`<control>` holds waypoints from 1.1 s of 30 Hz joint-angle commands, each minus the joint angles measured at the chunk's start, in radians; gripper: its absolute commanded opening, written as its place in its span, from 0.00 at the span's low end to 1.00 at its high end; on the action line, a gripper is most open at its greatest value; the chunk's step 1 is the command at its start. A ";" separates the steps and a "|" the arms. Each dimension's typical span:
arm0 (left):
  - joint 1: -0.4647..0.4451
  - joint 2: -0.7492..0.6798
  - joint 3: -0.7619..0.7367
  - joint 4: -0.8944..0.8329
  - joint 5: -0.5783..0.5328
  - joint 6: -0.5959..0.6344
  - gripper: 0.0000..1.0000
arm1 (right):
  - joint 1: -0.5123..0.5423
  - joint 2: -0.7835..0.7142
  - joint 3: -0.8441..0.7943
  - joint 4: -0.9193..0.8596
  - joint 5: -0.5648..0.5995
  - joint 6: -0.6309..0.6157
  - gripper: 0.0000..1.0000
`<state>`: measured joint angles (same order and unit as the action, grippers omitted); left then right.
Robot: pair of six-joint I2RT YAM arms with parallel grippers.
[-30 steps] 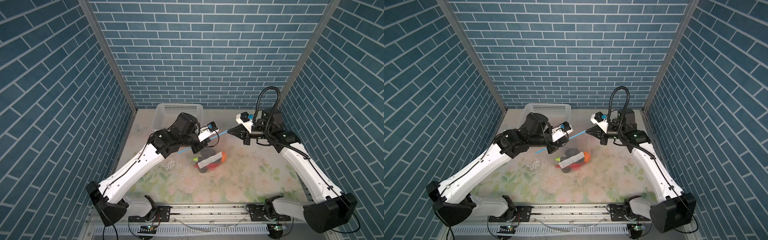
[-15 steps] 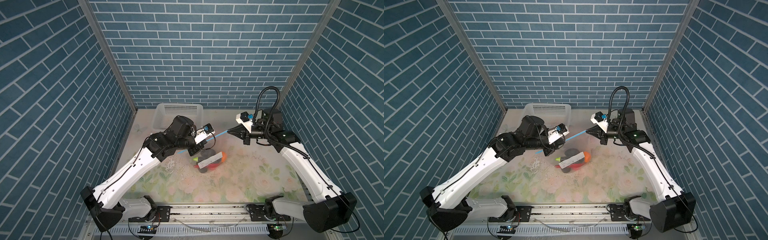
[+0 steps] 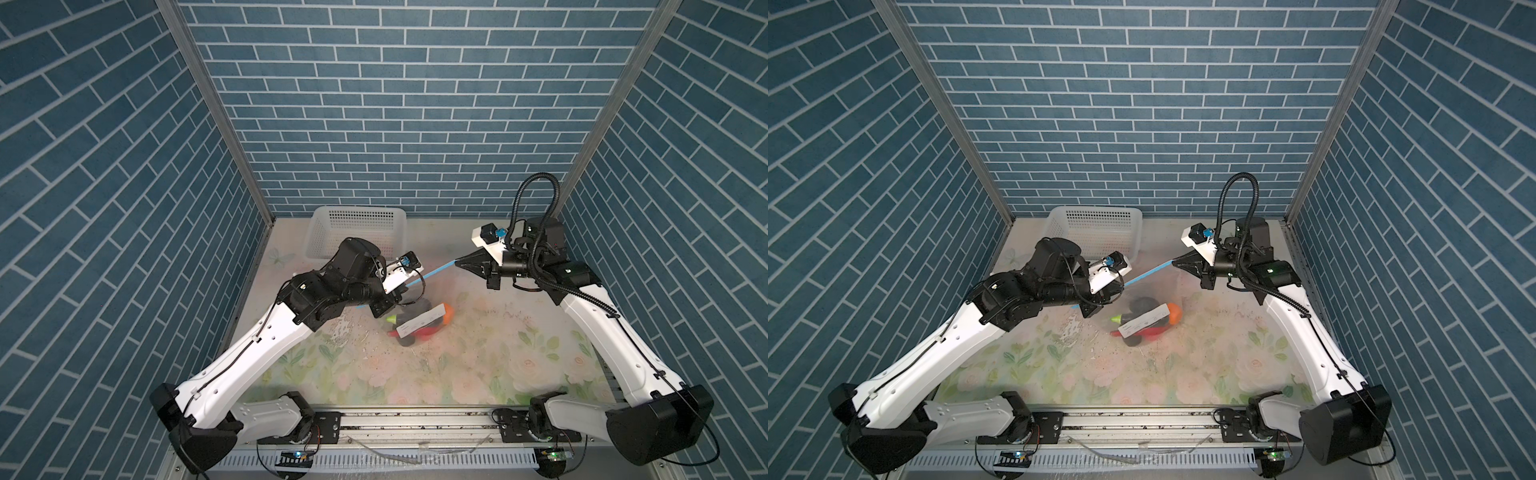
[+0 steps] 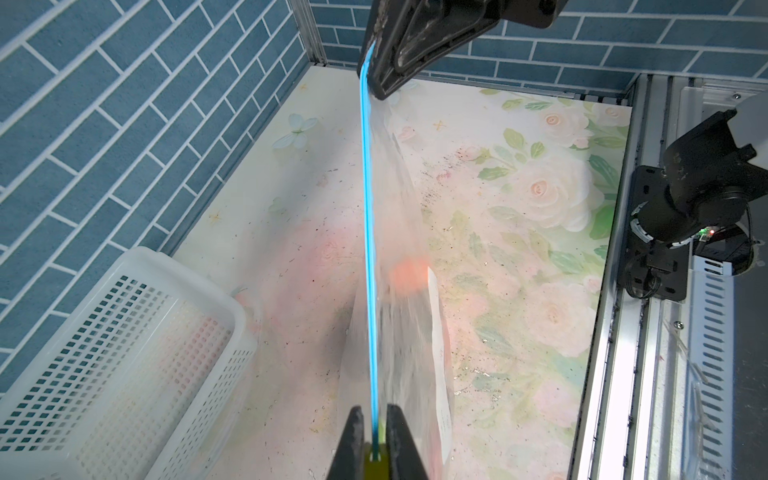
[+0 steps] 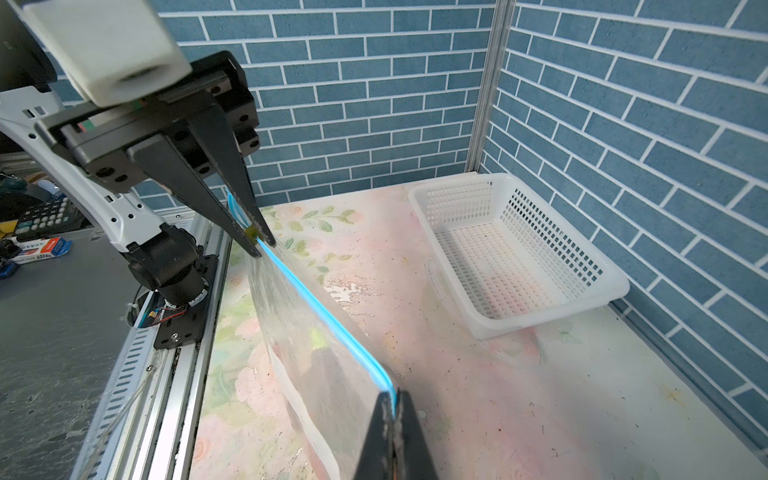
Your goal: Place the food in the zip-top bag and seal the zipper
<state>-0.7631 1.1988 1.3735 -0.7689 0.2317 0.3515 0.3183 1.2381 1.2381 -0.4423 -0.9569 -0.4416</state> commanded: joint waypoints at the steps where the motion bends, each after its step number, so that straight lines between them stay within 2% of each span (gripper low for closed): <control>1: 0.019 -0.033 -0.030 -0.141 -0.040 -0.013 0.04 | -0.047 -0.005 0.060 0.017 0.078 0.018 0.00; 33: 0.025 -0.117 -0.060 -0.234 -0.075 -0.043 0.04 | -0.057 0.025 0.098 -0.023 0.119 0.010 0.00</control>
<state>-0.7528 1.1172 1.3346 -0.8459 0.2012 0.3229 0.3073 1.2533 1.2671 -0.4900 -0.9249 -0.4416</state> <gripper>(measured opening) 0.112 0.044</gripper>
